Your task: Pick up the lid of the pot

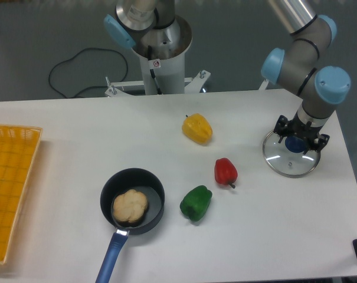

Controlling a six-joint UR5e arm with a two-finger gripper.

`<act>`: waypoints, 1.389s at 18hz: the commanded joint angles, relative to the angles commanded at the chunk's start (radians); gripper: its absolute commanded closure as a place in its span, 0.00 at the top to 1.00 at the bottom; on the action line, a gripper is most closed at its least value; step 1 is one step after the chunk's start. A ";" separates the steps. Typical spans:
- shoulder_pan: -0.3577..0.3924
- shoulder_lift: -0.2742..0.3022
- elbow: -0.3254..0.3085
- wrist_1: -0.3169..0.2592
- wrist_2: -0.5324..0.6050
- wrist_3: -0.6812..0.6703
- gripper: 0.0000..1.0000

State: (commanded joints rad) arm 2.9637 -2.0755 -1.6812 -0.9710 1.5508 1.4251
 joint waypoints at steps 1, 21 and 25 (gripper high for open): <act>0.000 0.000 0.000 0.000 -0.002 0.000 0.65; -0.006 0.106 0.011 -0.104 -0.008 -0.012 0.37; -0.012 0.155 0.017 -0.187 -0.008 -0.012 0.37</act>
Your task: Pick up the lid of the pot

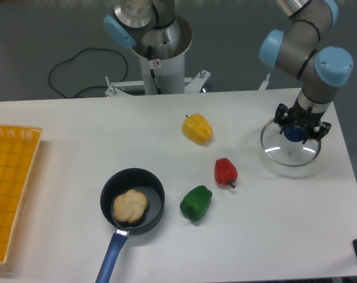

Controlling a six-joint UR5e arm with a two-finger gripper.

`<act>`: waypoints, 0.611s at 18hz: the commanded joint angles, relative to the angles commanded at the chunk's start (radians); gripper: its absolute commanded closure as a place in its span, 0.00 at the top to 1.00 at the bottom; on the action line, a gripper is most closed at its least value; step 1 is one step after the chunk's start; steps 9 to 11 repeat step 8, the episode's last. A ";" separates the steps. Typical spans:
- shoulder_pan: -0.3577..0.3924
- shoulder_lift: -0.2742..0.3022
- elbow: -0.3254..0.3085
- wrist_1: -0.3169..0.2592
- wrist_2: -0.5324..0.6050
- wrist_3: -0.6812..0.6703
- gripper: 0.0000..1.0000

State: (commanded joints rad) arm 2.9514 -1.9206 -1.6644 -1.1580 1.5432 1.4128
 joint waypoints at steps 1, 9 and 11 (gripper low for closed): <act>-0.008 0.000 0.000 0.000 0.002 0.000 0.37; -0.014 0.018 0.012 -0.037 0.011 0.002 0.37; -0.014 0.018 0.012 -0.037 0.011 0.002 0.37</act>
